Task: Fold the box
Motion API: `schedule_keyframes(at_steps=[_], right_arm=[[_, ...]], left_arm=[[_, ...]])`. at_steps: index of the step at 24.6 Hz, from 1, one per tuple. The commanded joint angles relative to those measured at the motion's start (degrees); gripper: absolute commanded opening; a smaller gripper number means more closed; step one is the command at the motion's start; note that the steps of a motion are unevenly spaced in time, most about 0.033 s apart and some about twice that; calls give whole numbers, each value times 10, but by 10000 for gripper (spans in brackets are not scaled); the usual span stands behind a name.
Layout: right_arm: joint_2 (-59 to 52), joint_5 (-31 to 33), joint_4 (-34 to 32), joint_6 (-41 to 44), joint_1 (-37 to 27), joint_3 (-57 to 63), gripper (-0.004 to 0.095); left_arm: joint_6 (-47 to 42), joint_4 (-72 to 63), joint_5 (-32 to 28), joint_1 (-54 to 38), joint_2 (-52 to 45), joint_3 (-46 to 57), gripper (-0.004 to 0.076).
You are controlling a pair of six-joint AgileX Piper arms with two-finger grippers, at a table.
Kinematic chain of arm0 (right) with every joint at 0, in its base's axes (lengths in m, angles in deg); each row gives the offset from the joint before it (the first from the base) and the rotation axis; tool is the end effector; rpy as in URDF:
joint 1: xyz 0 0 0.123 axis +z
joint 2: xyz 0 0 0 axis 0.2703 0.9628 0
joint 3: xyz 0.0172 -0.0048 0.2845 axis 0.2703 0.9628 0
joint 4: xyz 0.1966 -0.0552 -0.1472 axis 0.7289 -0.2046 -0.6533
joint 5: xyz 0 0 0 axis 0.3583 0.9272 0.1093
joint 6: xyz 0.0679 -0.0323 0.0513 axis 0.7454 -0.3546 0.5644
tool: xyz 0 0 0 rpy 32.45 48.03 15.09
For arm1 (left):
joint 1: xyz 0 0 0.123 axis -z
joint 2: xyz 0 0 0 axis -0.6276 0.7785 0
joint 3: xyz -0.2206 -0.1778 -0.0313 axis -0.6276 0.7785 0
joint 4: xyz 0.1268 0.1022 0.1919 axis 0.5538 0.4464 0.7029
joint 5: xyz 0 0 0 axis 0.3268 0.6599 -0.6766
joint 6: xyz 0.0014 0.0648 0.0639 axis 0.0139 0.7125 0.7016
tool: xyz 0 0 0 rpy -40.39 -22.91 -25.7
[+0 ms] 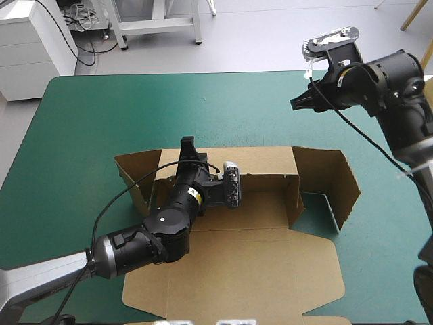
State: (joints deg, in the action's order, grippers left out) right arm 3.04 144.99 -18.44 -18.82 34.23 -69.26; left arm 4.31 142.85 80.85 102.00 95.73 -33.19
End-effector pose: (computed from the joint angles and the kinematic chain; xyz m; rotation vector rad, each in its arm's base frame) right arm 0.3034 0.0860 0.4717 -0.3780 2.2883 -0.0674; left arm 0.1890 -0.2363 0.3121 1.5346 1.4342 0.7094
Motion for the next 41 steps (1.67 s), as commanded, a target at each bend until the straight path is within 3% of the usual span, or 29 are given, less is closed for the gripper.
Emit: schedule_keyframes(at_steps=[1,5,14,20,35,41], right_arm=[[29,-23,79,-48,-54,-19,443],[75,-23,152,-90,-96,-18,444],[70,-23,196,-145,-107,83,443],[6,-23,182,-161,-107,171,442],[-117,-24,188,-189,-107,319,442],[-173,-50,233,-223,-107,389,440]], left_arm=[[-4,3,-15,5,-17,-11,-8],[-4,6,-15,4,-17,-11,-8],[6,7,-33,4,-17,-11,-8],[6,8,-63,4,-16,-11,-8],[7,8,-64,4,-16,-11,-8],[7,5,-70,4,-16,-11,-8]])
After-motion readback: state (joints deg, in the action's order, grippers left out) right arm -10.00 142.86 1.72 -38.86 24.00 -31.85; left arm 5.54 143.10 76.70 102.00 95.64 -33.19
